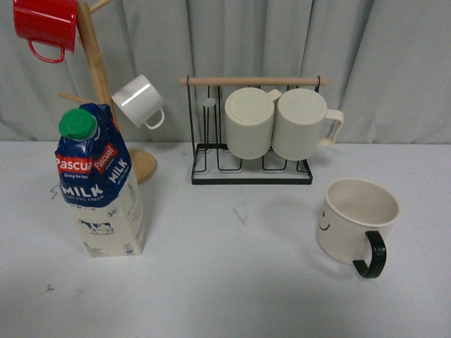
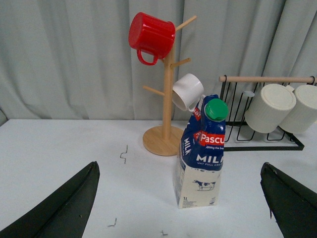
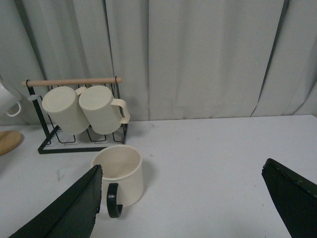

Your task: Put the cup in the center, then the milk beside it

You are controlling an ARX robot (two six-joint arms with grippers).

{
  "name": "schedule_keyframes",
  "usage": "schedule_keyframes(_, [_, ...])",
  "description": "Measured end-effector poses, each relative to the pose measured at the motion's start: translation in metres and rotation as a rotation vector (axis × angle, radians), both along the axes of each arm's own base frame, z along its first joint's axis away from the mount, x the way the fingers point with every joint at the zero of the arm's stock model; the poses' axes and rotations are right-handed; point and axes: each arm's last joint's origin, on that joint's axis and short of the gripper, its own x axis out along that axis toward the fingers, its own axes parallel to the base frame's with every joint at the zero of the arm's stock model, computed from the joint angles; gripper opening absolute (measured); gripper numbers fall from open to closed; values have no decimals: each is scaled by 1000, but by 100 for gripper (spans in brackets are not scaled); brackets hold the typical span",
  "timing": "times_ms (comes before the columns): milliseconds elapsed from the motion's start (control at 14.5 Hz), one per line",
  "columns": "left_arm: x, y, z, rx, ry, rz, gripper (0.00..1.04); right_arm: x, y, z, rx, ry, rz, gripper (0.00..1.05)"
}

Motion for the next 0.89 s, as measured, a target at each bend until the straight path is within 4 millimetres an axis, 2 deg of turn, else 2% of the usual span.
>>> schedule_keyframes(894, [0, 0, 0, 0, 0, 0, 98, 0, 0, 0, 0, 2, 0, 98])
